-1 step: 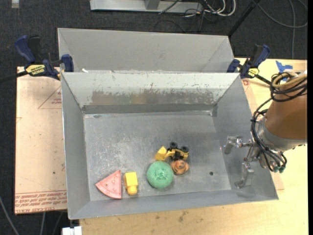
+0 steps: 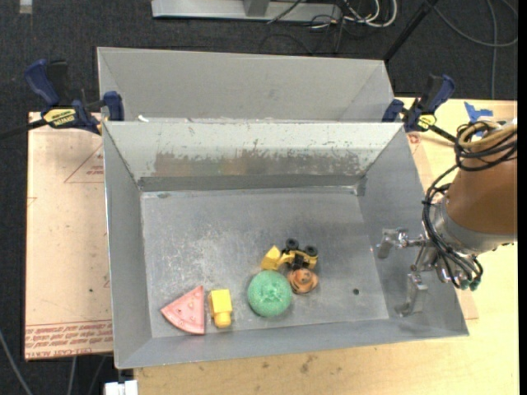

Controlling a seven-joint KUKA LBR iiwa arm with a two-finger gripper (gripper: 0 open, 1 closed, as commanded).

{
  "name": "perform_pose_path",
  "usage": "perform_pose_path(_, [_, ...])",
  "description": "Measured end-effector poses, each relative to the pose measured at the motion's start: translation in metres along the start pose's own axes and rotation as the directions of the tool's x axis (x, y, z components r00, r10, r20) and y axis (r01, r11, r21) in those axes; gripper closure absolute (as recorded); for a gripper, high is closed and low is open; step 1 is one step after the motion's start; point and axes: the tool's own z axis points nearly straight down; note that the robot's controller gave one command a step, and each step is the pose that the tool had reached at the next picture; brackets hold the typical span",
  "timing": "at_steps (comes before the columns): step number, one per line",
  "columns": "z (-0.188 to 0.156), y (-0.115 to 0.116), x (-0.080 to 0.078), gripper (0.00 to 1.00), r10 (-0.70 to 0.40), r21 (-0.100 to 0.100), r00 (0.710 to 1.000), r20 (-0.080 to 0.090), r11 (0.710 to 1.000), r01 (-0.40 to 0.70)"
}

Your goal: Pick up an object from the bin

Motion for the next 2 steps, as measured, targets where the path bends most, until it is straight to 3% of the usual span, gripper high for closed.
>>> perform_pose_path(1, [0.025,0.025,-0.002,0.00,-0.069,0.006,0.998,0.007,0.998,0.069])
perform_pose_path(2, [0.073,0.076,-0.040,0.00,-0.228,0.000,0.974,0.003,0.974,0.228])
